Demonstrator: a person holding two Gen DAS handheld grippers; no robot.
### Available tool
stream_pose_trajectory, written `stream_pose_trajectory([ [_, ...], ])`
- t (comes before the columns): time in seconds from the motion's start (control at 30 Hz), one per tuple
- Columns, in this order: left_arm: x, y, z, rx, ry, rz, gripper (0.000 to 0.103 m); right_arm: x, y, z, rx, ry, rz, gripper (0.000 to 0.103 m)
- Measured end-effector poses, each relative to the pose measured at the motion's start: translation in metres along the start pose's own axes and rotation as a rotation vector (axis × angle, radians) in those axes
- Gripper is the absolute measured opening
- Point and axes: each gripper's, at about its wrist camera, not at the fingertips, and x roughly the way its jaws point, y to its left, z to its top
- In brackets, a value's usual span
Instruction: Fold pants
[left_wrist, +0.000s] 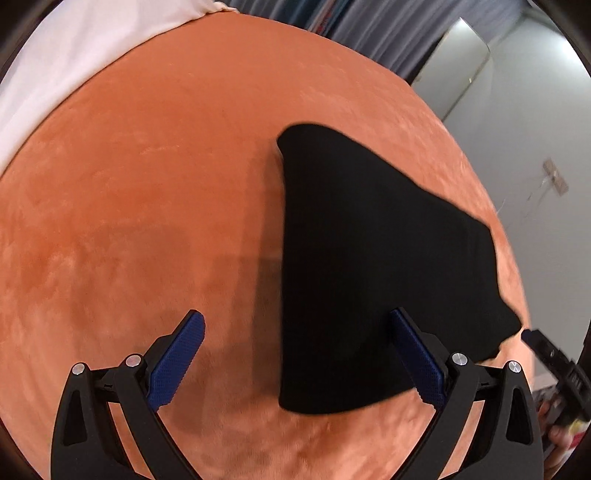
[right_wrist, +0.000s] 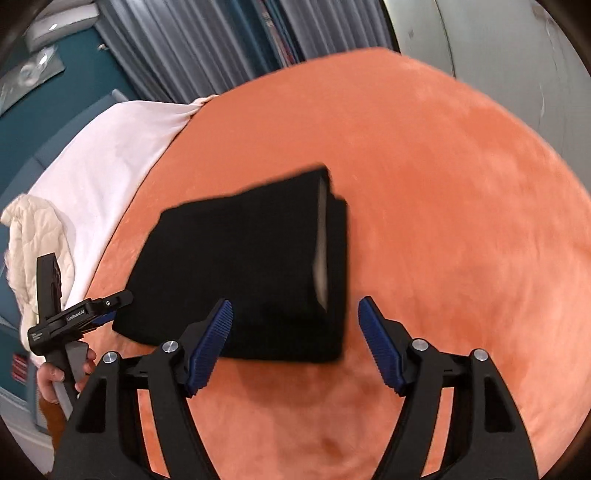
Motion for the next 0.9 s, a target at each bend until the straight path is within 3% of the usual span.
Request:
stream_pose_trajectory([
  [0.13,0.006,-0.002,-0.009,0.008,-0.004,0.01,0.098,0.016,0.015,0.005,-0.059,-0.018,0.059,0.065],
  [0.17,0.006,0.0,-0.009,-0.009,-0.009,-0.011,0.098,0.021,0.017,0.005,-0.077,-0.02,0.056,0.055],
  [0.2,0.009,0.001,-0.01,-0.019,-0.003,-0.037,0.097,0.028,0.02,0.006,-0.091,-0.006,0.007,0.028],
  [0.23,0.01,0.004,-0.009,-0.02,0.005,-0.055,0.089,0.024,0.012,0.003,-0.089,-0.001,0.004,0.023],
  [0.3,0.007,-0.003,-0.011,0.015,0.015,-0.079,0.07,0.008,0.008,-0.003,-0.081,-0.022,0.048,0.023],
  [0.37,0.0,-0.015,-0.014,0.081,-0.009,-0.073,0.073,-0.001,-0.005,-0.013,-0.072,-0.044,0.043,0.023],
  [0.4,-0.002,-0.02,-0.016,0.116,-0.028,-0.05,0.085,0.008,-0.014,-0.017,-0.067,-0.027,0.019,0.024],
  [0.43,0.0,-0.022,-0.018,0.139,-0.042,0.005,0.094,0.025,-0.025,-0.023,-0.053,0.031,0.002,0.034],
  [0.5,0.005,-0.023,-0.019,0.146,-0.035,0.037,0.094,0.03,-0.034,-0.028,0.001,0.055,0.034,0.059],
  [0.57,0.006,-0.018,-0.018,0.113,-0.017,0.005,0.095,0.014,-0.036,-0.028,0.016,-0.007,0.074,0.067],
  [0.6,0.007,-0.015,-0.017,0.092,-0.013,-0.009,0.097,0.011,-0.039,-0.029,0.032,-0.023,0.08,0.081],
  [0.63,0.007,-0.01,-0.016,0.067,-0.007,-0.021,0.098,0.01,-0.043,-0.029,0.054,-0.026,0.086,0.088],
  [0.77,0.018,0.005,-0.015,-0.036,0.005,-0.085,0.098,0.037,-0.062,-0.028,0.182,0.073,0.173,0.089],
  [0.9,0.027,-0.008,-0.016,0.028,-0.019,-0.033,0.098,0.048,-0.056,-0.022,0.223,0.051,0.259,0.09],
])
